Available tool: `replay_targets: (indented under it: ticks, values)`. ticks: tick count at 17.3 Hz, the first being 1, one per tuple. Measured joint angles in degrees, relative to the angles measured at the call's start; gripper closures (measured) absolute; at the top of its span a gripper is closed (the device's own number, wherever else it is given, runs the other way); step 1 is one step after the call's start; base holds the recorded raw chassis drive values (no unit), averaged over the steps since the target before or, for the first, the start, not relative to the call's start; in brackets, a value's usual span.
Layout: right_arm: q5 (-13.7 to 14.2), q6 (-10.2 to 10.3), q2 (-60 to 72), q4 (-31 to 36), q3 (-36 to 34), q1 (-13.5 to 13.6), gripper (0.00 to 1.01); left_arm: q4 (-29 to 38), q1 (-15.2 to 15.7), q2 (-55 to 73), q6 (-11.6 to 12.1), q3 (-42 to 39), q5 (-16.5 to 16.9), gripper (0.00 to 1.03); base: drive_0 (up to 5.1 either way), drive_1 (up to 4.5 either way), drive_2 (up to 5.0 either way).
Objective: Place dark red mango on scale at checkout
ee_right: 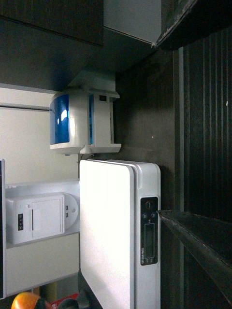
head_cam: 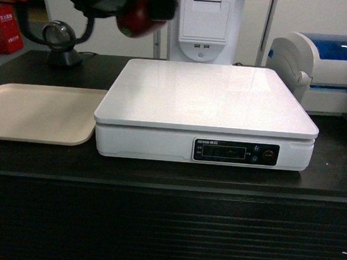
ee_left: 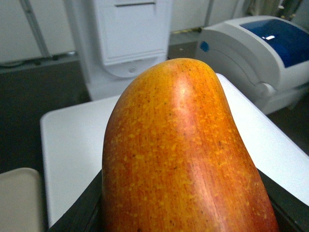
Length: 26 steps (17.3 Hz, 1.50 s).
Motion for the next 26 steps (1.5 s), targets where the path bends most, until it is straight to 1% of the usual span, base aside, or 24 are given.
replay_targets:
  ticks: [2, 4, 6, 9, 11, 15, 16, 18, 19, 20, 22, 23, 25, 26]
  values:
    - [0.0, 0.0, 0.0, 0.0, 0.0, 0.0, 0.03, -2.7, -4.9, 2.6, -3.2, 2.4, -0.7, 0.43, 0.0, 0.0, 0.0]
    - [0.0, 0.0, 0.0, 0.0, 0.0, 0.0, 0.03, -6.1, -7.8, 5.6, -6.1, 6.4, -1.0, 0.43, 0.0, 0.0, 0.0]
    - [0.0, 0.0, 0.0, 0.0, 0.0, 0.0, 0.03, -11.0, -8.6, 9.9, -9.8, 12.1, -1.7, 0.43, 0.0, 0.0, 0.0]
    - [0.0, 0.0, 0.0, 0.0, 0.0, 0.0, 0.03, -18.8, -8.8, 16.9, -15.2, 20.7, -4.1, 0.43, 0.0, 0.0, 0.0]
    - [0.0, 0.0, 0.0, 0.0, 0.0, 0.0, 0.03, -22.6, -8.9, 21.5, -17.3, 26.8, -5.6, 0.43, 0.0, 0.0, 0.0]
    - [0.0, 0.0, 0.0, 0.0, 0.0, 0.0, 0.03, -27.8, -8.7, 28.0, -18.6, 35.4, -9.8, 0.43, 0.0, 0.0, 0.0]
    - [0.0, 0.0, 0.0, 0.0, 0.0, 0.0, 0.03, -29.1, -8.6, 29.1, -19.2, 36.5, -10.6, 0.43, 0.0, 0.0, 0.0]
    - [0.0, 0.0, 0.0, 0.0, 0.0, 0.0, 0.03, -31.3, -8.4, 31.0, -19.5, 38.4, -11.5, 0.43, 0.0, 0.0, 0.0]
    - [0.0, 0.0, 0.0, 0.0, 0.0, 0.0, 0.03, -32.0, -8.3, 31.3, -19.6, 39.5, -12.0, 0.37, 0.0, 0.0, 0.0]
    - [0.0, 0.0, 0.0, 0.0, 0.0, 0.0, 0.03, -32.3, -8.1, 31.5, -19.8, 40.3, -11.9, 0.23, 0.0, 0.0, 0.0]
    - [0.0, 0.0, 0.0, 0.0, 0.0, 0.0, 0.03, -31.5, -8.1, 31.5, -19.7, 40.3, -11.4, 0.03, 0.0, 0.0, 0.0]
    - [0.0, 0.0, 0.0, 0.0, 0.0, 0.0, 0.03, -30.8, -8.1, 31.5, -19.6, 40.3, -11.3, 0.05, 0.0, 0.0, 0.0]
    - [0.0, 0.0, 0.0, 0.0, 0.0, 0.0, 0.03, -27.9, -8.1, 31.1, -18.9, 39.4, -11.6, 0.05, 0.0, 0.0, 0.0]
    - [0.0, 0.0, 0.0, 0.0, 0.0, 0.0, 0.03, -24.7, -8.1, 30.1, -17.5, 37.4, -12.7, 0.05, 0.0, 0.0, 0.0]
